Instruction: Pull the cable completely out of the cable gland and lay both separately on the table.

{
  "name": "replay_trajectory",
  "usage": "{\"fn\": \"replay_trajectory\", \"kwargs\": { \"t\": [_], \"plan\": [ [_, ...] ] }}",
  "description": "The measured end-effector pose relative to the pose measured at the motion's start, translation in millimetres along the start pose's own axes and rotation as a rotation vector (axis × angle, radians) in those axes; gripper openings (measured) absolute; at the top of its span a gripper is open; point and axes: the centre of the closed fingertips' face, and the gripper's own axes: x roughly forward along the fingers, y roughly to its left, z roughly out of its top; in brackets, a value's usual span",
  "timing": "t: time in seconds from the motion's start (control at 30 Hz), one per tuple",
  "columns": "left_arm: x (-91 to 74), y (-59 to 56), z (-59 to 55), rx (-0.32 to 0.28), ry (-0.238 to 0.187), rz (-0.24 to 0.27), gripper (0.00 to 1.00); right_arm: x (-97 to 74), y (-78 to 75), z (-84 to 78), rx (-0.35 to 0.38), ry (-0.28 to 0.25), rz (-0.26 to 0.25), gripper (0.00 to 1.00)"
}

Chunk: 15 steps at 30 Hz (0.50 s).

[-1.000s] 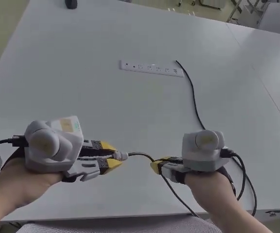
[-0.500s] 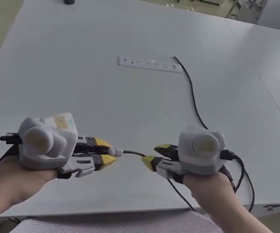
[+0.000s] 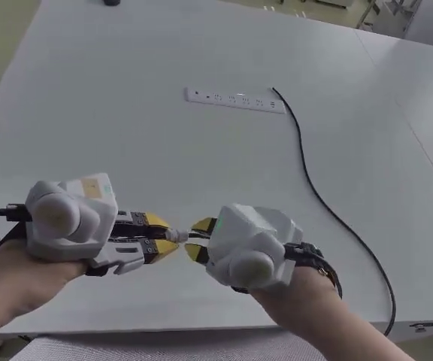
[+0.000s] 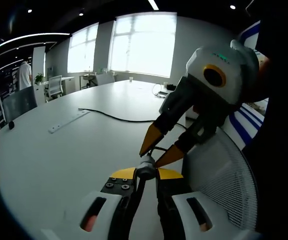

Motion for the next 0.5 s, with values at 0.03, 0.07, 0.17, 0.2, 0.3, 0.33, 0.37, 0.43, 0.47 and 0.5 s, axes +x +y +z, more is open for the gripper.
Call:
{"fn": "replay_trajectory", "kwargs": {
  "t": [0.03, 0.07, 0.17, 0.2, 0.3, 0.33, 0.37, 0.43, 0.47, 0.5],
  "plan": [
    [0.1, -0.1, -0.4, 0.000, 0.001, 0.000, 0.15, 0.3, 0.3, 0.2, -0.011, 0.000, 0.003, 0.07],
    [0.7, -0.9, -1.1, -0.002, 0.003, -0.002, 0.15, 1.0, 0.6, 0.1, -0.030, 0.001, 0.005, 0.05],
    [0.9, -0.5, -2.5, 0.000, 0.009, -0.001, 0.15, 2.4, 0.5, -3.1, -0.035, 0.011, 0.010, 0.04],
    [1.0, -0.2, -2.5, 0.000, 0.009, 0.000, 0.15, 2.2, -0.7, -5.2, -0.035, 0.021, 0.004, 0.02],
    [1.6, -1.3, -2.2, 0.003, 0.010, -0.004, 0.15, 0.6, -1.6, -4.4, -0.023, 0.014, 0.011, 0.01],
    [1.5, -0.4, -1.6, 0.001, 0.007, -0.003, 0.15, 0.3, -2.0, -4.6, -0.021, 0.013, 0.009, 0.00],
    [1.4, -0.1, -1.2, 0.000, 0.007, -0.003, 0.15, 0.0, -2.9, -4.1, -0.011, 0.006, 0.009, 0.00],
    [1.2, -0.7, -0.3, 0.005, 0.009, -0.004, 0.15, -0.1, -3.4, -3.8, 0.015, -0.001, 0.012, 0.00],
    [1.2, -0.4, -0.1, 0.005, 0.010, -0.004, 0.15, -0.1, -3.6, -3.9, 0.019, -0.002, 0.013, 0.00],
    [1.2, -0.6, -0.1, 0.006, 0.010, -0.006, 0.15, -0.1, -3.4, -3.7, 0.025, -0.001, 0.014, 0.00]
  ]
}}
